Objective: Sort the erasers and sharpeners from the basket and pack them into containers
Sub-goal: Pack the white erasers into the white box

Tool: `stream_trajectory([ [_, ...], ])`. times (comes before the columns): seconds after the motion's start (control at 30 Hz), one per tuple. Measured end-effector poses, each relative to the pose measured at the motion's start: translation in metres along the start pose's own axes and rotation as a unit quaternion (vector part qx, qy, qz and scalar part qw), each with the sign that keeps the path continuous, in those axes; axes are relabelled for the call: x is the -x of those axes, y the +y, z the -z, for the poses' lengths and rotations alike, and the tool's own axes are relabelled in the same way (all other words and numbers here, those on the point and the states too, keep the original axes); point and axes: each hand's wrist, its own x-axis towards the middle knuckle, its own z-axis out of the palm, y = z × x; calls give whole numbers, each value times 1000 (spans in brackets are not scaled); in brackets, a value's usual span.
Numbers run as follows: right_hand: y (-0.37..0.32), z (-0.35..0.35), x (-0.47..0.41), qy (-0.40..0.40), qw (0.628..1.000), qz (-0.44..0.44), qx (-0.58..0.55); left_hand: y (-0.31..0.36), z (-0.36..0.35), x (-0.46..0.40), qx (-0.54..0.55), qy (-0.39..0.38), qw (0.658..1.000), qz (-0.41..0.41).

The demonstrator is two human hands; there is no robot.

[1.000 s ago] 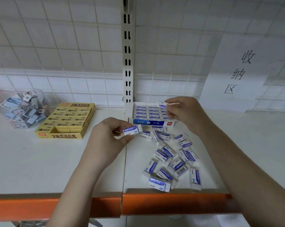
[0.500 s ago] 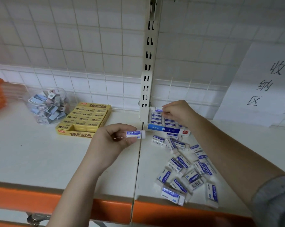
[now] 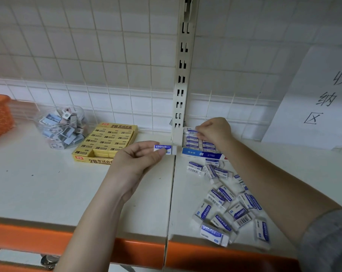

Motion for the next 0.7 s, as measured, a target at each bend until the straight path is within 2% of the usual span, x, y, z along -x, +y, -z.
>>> stream_trajectory([
  [0.03, 1, 3, 4, 9, 1000, 16, -3, 1, -1, -5, 3, 1, 1000, 7],
  [0.1, 1, 15, 21, 12, 996, 64, 59, 6, -3, -16, 2, -8, 1000, 11],
  [0.2, 5, 38, 53, -36, 971, 115, 205, 12, -11, -37, -35, -22, 999, -10],
  [0.27, 14, 49, 77, -70, 960, 116, 245, 17, -18, -52, -90, -32, 995, -35],
  [0.4, 27, 52, 117, -92, 960, 77, 252, 23, -32, -74, -146, -46, 987, -53],
  [0.6, 28, 41, 129, -45, 954, 76, 287, 26, -53, -96, -229, -96, 966, -78],
  [0.7, 31, 46, 134, -19, 968, 68, 239, 26, -67, -108, -279, -123, 948, -95],
])
